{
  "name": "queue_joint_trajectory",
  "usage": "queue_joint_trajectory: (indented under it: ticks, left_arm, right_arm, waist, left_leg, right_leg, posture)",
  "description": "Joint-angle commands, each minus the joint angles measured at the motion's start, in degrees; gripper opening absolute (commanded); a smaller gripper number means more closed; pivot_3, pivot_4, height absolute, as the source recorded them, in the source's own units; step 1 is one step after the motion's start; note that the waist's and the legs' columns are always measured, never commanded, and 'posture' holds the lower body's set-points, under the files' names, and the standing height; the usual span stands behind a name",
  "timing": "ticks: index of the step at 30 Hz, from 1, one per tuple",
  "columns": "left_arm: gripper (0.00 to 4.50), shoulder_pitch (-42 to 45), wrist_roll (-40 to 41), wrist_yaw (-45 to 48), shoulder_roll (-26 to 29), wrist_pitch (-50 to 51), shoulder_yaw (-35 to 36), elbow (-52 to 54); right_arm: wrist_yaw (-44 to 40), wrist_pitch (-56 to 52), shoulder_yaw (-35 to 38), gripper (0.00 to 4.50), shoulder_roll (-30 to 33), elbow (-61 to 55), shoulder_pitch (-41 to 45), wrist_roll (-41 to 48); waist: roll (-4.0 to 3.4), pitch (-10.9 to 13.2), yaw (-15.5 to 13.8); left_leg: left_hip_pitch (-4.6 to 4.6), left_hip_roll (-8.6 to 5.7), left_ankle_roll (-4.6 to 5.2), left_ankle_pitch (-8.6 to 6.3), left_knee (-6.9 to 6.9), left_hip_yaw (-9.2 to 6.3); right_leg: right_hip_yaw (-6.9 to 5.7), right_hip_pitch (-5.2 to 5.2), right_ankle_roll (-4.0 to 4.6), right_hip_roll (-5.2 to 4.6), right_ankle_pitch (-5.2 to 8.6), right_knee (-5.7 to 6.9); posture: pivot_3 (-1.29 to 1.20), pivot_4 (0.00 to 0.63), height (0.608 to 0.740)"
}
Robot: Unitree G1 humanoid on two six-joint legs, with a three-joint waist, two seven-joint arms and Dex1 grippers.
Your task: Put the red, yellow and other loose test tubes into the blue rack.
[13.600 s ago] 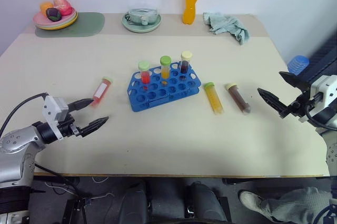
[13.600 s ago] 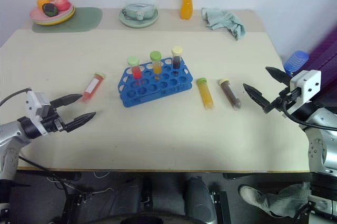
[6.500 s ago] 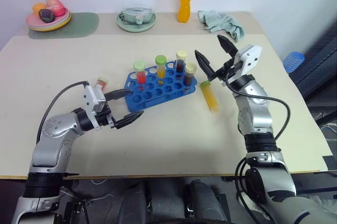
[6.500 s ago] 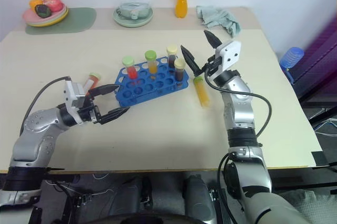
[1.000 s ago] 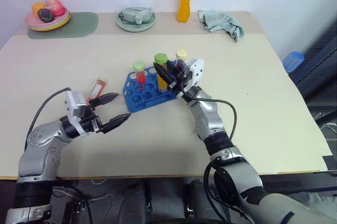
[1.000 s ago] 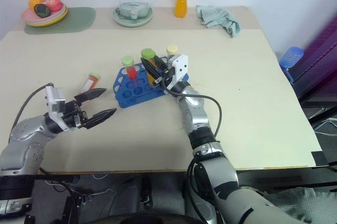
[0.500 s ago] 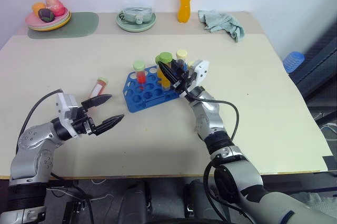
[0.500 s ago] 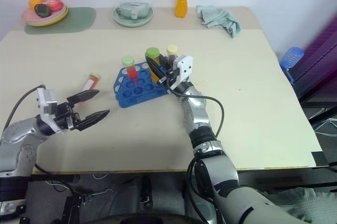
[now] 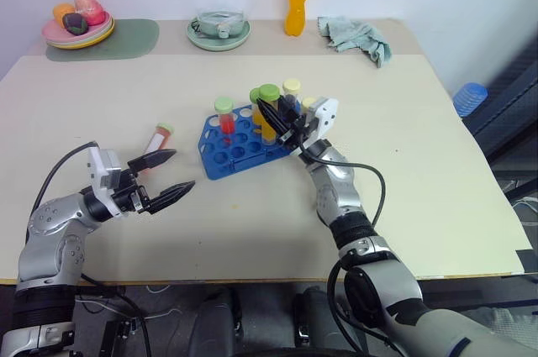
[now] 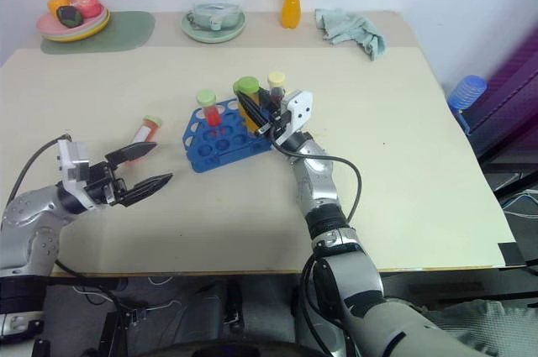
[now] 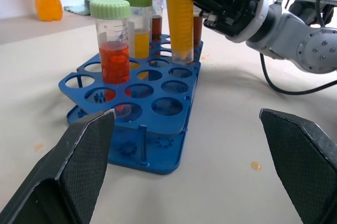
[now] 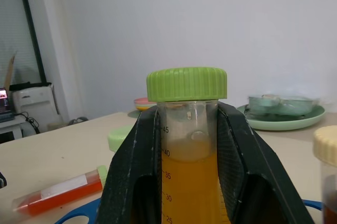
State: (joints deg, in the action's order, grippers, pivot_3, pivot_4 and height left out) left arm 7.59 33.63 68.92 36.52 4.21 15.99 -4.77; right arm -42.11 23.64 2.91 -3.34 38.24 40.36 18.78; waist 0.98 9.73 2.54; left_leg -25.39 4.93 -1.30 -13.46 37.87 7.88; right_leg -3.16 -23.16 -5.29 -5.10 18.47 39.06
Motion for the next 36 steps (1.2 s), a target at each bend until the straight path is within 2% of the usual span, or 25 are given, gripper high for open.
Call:
queue_joint_trajectory:
  ticks: [1, 22, 36]
  left_arm:
    - [4.50, 0.76, -0.28, 0.80, 0.63, -1.22, 0.38, -0.01]
    - [4.50, 0.55, -0.75, 1.31, -0.01, -1.76, 0.27, -0.42]
    - [4.50, 0.28, -0.79, 0.70, 0.02, -1.85, 0.25, 0.06]
  right_arm:
    - [0.51, 0.21, 0.45, 0.76, 0.40, -3.77, -0.65, 0.41]
    - [1.09, 0.02, -1.83, 0.76, -0.58, -3.97, -1.91, -1.03]
    - [1.72, 1.17, -1.91, 0.76, -0.09, -0.22, -0.70, -2.53]
  waist:
    - [0.00, 0.00, 0.01]
    - [0.00, 0.00, 0.07]
    - [0.00, 0.00, 0.07]
  left_leg:
    - [0.00, 0.00, 0.00, 0.00, 0.00, 0.01]
    - [0.02, 0.01, -0.01, 0.00, 0.00, 0.00]
    - [0.02, 0.01, -0.01, 0.00, 0.00, 0.00]
  right_leg:
    - [0.00, 0.00, 0.00, 0.00, 0.00, 0.00]
    - [0.00, 0.00, 0.00, 0.01, 0.00, 0.02]
    - [0.00, 0.00, 0.00, 0.01, 0.00, 0.02]
  posture:
    - [0.00, 0.150, 0.740]
    - [0.00, 0.150, 0.740]
    - [0.00, 0.150, 0.740]
